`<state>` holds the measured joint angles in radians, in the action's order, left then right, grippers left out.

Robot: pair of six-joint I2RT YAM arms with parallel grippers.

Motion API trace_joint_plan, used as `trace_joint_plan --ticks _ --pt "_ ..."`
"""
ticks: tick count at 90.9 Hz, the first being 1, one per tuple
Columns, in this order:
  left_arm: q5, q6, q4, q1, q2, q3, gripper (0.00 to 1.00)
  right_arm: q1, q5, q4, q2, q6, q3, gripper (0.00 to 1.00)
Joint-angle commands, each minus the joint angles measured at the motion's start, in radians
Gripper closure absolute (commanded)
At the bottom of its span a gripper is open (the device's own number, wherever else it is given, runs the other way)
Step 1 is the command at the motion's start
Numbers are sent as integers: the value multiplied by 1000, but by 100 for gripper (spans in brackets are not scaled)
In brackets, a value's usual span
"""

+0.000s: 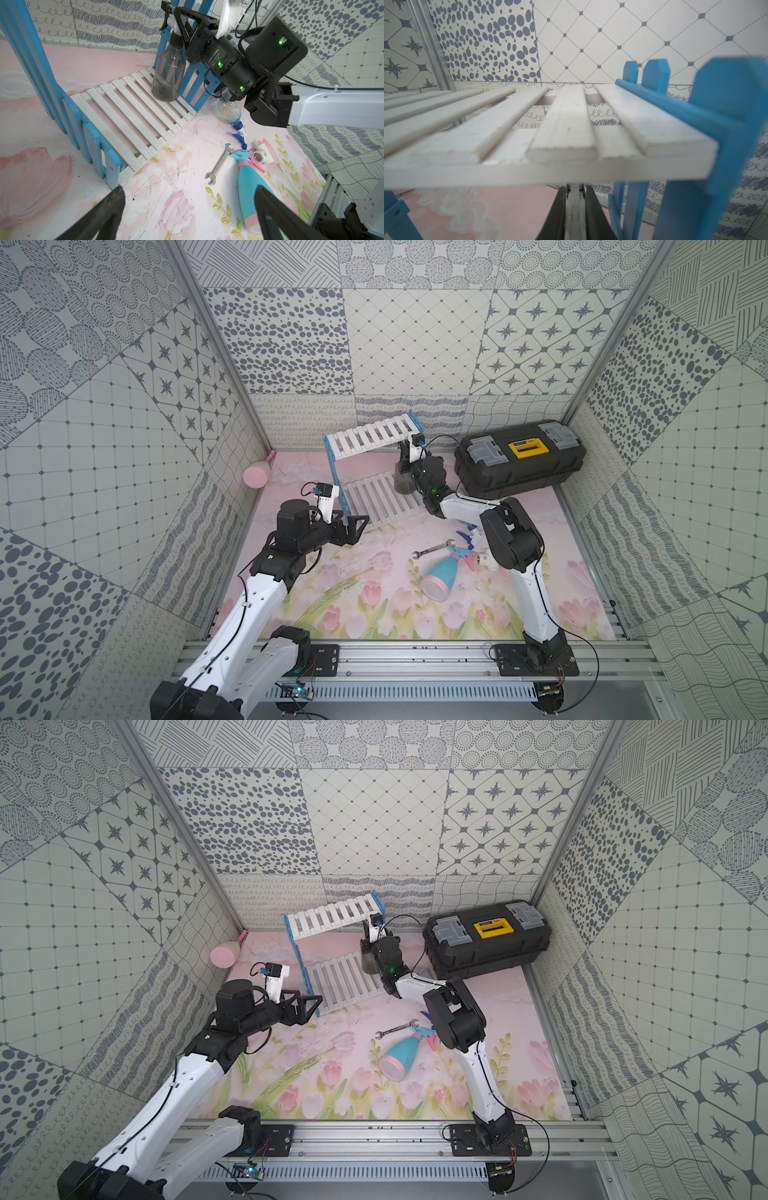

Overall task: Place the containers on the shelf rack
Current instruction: 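Place the container on the shelf.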

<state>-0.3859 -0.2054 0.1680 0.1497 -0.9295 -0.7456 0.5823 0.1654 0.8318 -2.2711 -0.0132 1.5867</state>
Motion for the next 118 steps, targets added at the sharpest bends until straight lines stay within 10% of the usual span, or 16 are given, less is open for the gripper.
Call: trace_joint_plan --ticks 1,62,88,118 --pt "9 29 -20 1 14 2 1 4 8 57 24 16 -45 73" --pt "-97 -46 171 42 46 -116 1 34 -2 78 419 -3 -416 7" --pt "87 -139 262 330 58 -139 2 32 -25 -208 852 -113 -682 3" --pt "369 -288 153 788 -132 -131 1 32 29 -973 1376 -235 -824 3"
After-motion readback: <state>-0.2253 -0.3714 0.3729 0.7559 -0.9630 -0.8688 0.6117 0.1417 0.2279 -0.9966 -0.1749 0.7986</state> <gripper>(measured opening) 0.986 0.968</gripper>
